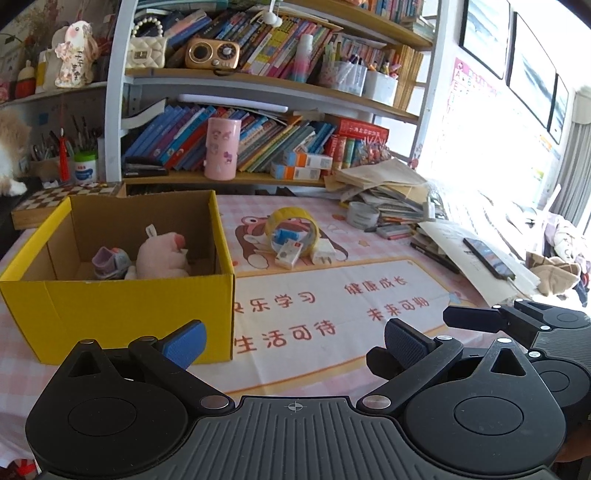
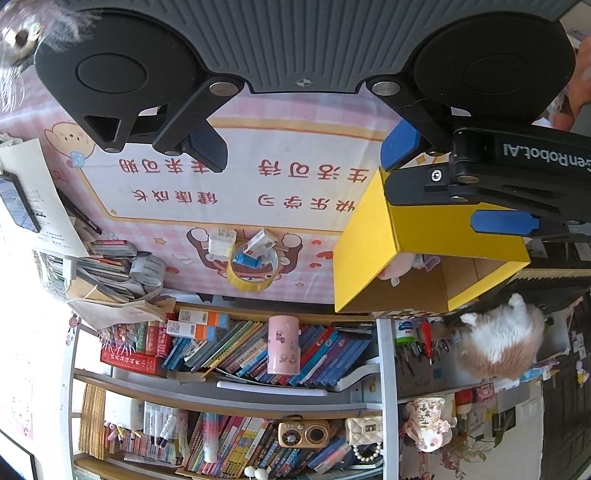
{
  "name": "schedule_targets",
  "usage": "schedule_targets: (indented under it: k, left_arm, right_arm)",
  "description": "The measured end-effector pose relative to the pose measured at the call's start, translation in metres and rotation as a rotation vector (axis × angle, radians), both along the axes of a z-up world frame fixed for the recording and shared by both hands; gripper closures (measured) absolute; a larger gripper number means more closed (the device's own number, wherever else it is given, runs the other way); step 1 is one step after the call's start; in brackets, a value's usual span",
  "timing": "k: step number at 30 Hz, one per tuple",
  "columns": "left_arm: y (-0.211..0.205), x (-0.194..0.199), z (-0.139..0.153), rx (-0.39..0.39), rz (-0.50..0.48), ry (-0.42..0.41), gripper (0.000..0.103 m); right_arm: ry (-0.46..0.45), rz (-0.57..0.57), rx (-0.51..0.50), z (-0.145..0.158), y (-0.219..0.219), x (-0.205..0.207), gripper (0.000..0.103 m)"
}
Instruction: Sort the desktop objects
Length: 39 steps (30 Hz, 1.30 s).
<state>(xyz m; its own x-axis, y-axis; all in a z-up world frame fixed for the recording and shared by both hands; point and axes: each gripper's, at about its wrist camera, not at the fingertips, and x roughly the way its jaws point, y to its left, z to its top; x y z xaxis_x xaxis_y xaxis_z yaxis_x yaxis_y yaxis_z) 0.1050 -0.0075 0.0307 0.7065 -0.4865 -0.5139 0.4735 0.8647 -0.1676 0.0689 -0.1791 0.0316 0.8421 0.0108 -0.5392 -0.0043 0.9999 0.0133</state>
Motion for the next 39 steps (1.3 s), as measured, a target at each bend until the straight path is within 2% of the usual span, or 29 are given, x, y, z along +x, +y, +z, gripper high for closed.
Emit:
schedule_targets:
  k: [9, 18, 28, 33, 39]
  left_arm:
    - [-0.031, 0.028, 0.0, 0.007, 0.039, 0.026, 0.0]
    - [-0.078, 0.054, 0.001, 0.019, 0.102, 0.009, 0.0]
    - [-0.12, 0.078, -0.001, 0.012, 0.209, 0.018, 0.0]
    - [-0.13, 0.086, -0.001, 0.031, 0.288, 0.03, 0.0]
    - [-0.137, 0.092, 0.001, 0.082, 0.336, 0.043, 0.0]
  right_arm:
    - [0.001, 0.024, 0.016, -0.004, -0.032, 0.03, 0.013]
    - [0.015, 0.049, 0.022, -0.001, -0.086, 0.066, 0.013]
    - [0.027, 0.112, 0.019, -0.001, -0.143, 0.103, 0.013]
    - [0.033, 0.144, 0.026, -0.003, -0.165, 0.122, 0.013]
    - [0.06, 0.19, 0.063, -0.012, -0.179, 0.142, 0.013]
